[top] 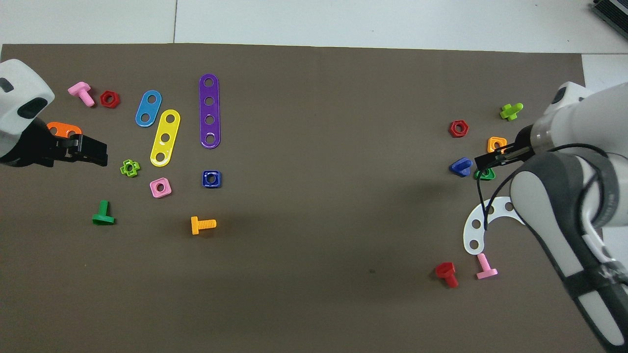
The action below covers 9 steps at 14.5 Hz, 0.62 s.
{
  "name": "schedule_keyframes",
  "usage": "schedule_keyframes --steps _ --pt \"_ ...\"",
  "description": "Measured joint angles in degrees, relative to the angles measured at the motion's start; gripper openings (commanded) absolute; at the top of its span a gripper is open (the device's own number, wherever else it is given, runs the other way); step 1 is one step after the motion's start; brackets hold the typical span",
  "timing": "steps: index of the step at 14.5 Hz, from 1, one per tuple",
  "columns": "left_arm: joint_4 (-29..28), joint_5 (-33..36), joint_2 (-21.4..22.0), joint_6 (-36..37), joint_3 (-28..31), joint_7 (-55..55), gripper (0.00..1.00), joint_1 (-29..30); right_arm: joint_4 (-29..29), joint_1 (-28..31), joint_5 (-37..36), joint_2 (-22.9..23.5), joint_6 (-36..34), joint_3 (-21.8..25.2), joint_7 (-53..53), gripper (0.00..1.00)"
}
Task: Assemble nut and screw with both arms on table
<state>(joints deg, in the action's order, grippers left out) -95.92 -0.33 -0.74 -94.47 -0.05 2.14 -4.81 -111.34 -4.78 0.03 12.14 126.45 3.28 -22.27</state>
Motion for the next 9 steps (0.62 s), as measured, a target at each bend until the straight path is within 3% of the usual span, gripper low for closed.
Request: schedule_keyframes --steps 2,4,6,9 --pt "-1.2 0.0 0.3 -0.5 -0.1 0.3 0.92 -0.1 -2.5 0.0 0.6 2.1 4.5 0.0 -2.2 0.90" --pt "-3.5 -0.1 0.9 -3.0 -0.7 2.7 0.92 -0.3 -4.1 0.0 1.6 2.8 6.5 0.0 -3.6 0.64" --pt "-5.7 -0.1 1.2 -5.5 -1.0 4.7 0.92 -2.0 -4.9 0.2 1.9 2.8 7.6 0.0 -5.4 0.45" --pt "-7.6 -0.1 0.2 -8.5 -1.2 6.3 0.93 -4.5 -5.3 0.7 1.9 2.8 7.8 0.0 -6.2 0.43"
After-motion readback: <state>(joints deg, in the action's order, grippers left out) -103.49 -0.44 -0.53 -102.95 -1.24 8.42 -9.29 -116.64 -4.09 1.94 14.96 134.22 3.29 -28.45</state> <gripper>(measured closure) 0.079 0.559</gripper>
